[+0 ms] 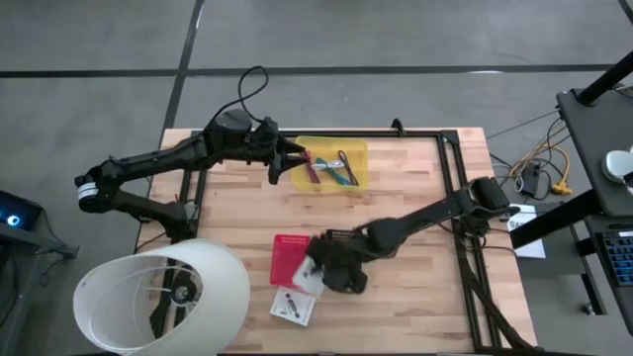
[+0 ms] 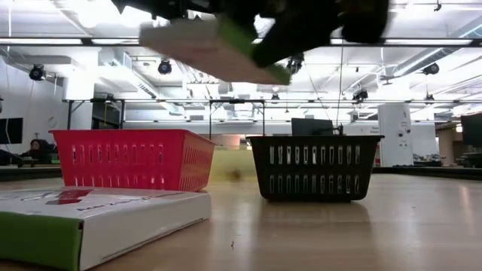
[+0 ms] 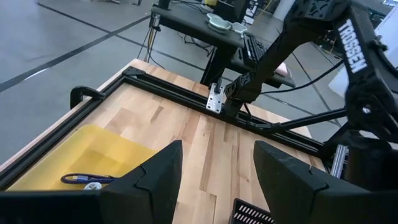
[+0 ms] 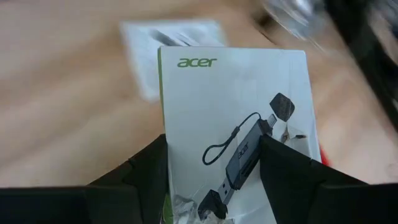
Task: Pick and place items into bin
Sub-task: Put the right card reader box into the red bin
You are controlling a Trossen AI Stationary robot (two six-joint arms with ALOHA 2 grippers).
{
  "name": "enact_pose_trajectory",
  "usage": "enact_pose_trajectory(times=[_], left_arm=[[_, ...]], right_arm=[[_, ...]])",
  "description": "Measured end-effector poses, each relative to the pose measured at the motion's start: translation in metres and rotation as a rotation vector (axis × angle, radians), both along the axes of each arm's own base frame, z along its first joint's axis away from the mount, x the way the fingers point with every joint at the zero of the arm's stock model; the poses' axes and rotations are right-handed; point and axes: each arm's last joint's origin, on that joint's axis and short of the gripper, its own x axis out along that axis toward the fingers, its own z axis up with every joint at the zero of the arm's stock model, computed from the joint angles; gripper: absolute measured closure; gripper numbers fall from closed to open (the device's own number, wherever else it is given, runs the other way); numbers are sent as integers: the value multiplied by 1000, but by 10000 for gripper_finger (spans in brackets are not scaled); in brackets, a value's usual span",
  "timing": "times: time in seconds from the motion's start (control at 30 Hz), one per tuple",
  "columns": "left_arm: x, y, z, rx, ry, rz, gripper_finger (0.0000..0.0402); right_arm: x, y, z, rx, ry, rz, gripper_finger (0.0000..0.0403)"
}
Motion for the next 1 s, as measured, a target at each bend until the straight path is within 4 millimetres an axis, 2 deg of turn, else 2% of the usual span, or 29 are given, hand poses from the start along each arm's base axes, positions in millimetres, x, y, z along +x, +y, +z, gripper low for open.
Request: enact_pose_trajectory(times=[0.2, 0.53, 0.67, 0.87, 1.0], left_arm=[[-1, 0, 1, -64, -8, 14, 219], [-1, -1, 1, -317, -25, 53, 219], [-1, -2, 1, -367, -25, 29, 219], [-1, -2, 1, -367, -25, 20, 219], [-1, -2, 1, -366, -25, 20, 219]], right_arm=[[3, -31, 16, -83, -65, -266, 202], [-8, -70, 54, -321, -236, -632, 202], [-15, -86, 68, -374, -285, -773, 202], [-29, -106, 91, -293, -356, -973, 202], [-38, -109, 105, -232, -399, -1018, 202]])
